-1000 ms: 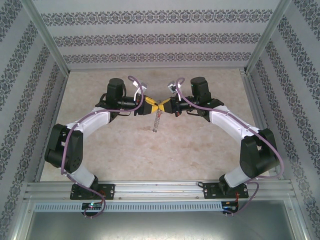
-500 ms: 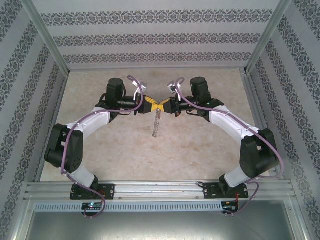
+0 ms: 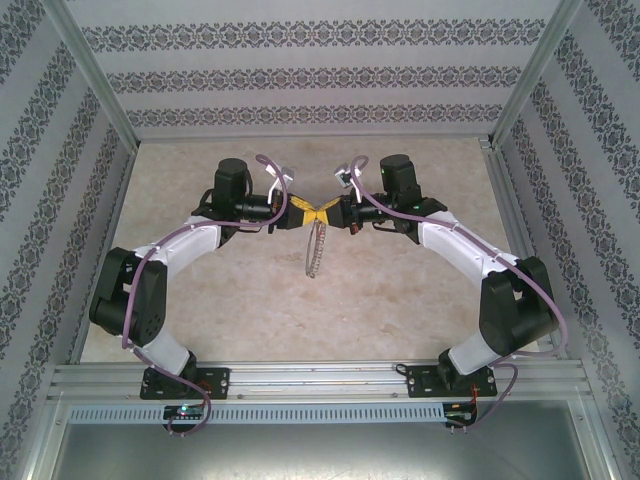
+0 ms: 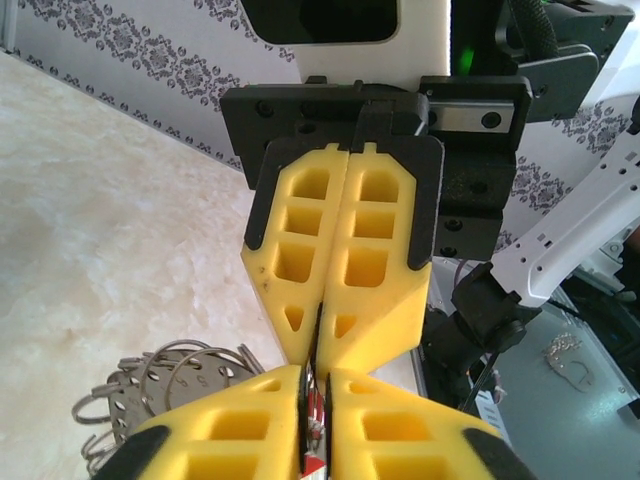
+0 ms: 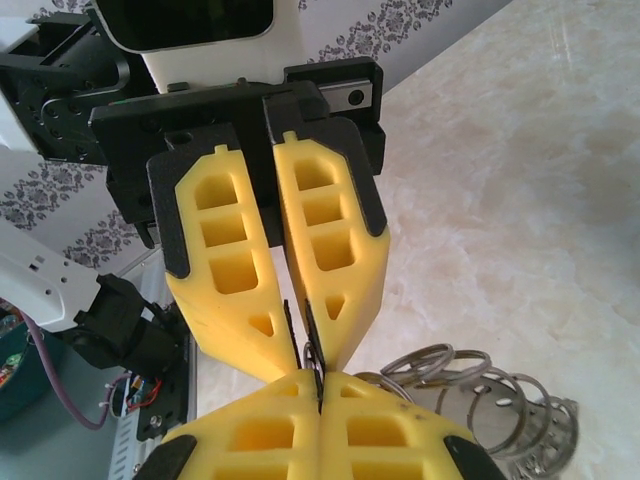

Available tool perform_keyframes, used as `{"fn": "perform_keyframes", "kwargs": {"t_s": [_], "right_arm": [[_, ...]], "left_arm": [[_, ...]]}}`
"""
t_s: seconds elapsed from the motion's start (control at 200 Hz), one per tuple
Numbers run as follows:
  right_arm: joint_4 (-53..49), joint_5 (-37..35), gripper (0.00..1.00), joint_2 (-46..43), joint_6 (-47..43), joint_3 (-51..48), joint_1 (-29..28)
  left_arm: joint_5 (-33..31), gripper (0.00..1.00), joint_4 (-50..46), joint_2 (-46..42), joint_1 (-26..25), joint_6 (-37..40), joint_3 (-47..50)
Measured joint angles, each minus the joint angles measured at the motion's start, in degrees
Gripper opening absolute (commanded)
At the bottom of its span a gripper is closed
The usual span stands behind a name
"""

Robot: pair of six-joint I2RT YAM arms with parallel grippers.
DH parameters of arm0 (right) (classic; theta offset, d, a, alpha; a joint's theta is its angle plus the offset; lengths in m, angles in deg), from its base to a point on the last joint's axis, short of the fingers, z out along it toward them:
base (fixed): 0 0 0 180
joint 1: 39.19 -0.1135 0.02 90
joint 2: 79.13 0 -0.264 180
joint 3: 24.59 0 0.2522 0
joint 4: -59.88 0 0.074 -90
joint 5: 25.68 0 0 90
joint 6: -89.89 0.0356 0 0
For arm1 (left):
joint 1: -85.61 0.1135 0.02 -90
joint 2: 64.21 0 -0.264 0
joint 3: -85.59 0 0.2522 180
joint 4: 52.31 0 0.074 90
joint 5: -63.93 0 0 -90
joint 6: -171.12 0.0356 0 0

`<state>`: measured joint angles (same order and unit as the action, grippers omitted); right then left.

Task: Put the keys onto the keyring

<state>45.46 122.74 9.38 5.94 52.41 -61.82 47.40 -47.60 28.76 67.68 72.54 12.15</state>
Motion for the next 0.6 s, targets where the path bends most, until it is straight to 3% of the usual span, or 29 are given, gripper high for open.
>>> {"fn": "perform_keyframes", "kwargs": {"t_s": [0.11, 0.22, 0.295, 0.6], "right_arm": [[-0.02, 0.07, 0.00, 0.00, 0.02, 0.00, 0.02], [0.02, 0.00, 0.24, 0.00, 0.83, 0.00, 0.04], [0.85, -0.42, 0.31, -0.07, 1.97, -0.35, 0.57], [10.25, -1.14, 0.36, -7.56, 8.87, -9.22, 4.52]], "left_arm": [[-0.15, 0.00, 0.00, 0.00, 0.02, 0.20, 0.00], [-0.28, 0.00, 0.24, 0.00, 0.00, 0.09, 0.04], [-0.70, 0.00, 2.01, -0.35, -0.11, -0.70, 0.96], [-4.83, 0.00, 12.02, -2.40, -0.79, -5.11, 7.96]]}}
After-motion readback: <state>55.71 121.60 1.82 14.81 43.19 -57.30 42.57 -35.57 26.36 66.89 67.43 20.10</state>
